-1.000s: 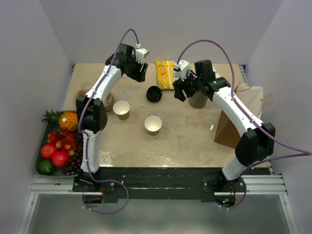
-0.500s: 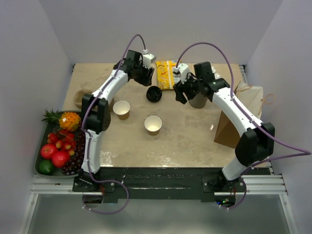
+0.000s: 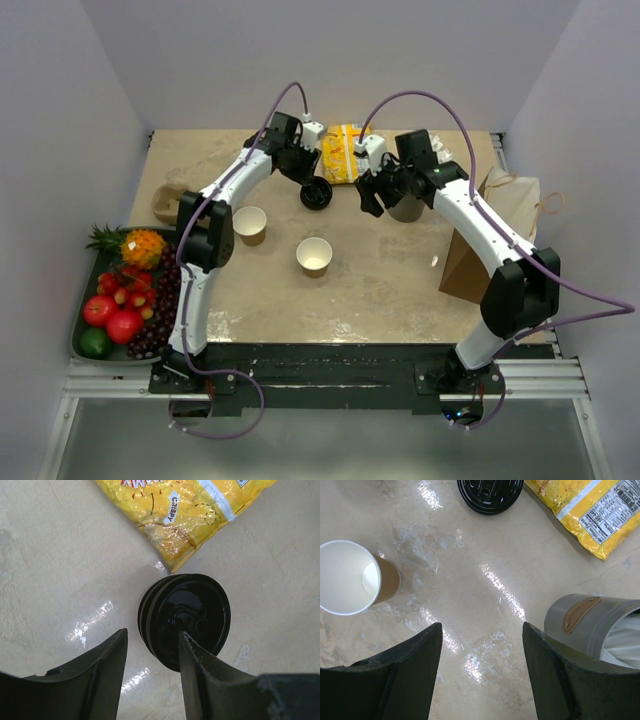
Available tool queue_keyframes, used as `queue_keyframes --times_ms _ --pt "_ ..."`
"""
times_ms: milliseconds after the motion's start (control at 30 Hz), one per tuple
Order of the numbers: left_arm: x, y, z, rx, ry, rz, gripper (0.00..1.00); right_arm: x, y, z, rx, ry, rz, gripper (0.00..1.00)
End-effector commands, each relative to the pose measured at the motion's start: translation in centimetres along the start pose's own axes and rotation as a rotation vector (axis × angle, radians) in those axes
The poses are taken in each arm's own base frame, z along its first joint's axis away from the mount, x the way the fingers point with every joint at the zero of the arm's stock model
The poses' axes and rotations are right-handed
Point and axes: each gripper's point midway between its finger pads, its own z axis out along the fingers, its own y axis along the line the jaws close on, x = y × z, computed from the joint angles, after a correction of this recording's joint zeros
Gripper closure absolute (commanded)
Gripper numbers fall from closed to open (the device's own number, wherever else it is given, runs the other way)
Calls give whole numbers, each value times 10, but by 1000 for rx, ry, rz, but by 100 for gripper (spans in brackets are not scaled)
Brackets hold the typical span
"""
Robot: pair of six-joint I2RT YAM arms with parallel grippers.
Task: Pack the takeout coffee
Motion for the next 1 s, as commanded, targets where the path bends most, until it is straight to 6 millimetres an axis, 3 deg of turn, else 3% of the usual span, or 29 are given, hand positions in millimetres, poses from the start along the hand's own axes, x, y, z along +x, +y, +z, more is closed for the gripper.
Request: queue_keyframes --times_ms 0,433,967 --pt "2 1 8 -1 1 -11 52 -3 -1 1 -6 -9 -13 32" --pt "2 -5 14 19 5 -11 59 -1 -1 5 -9 -2 -10 31" --pt "-9 -13 7 8 -19 12 60 0 0 10 -15 -2 -6 31"
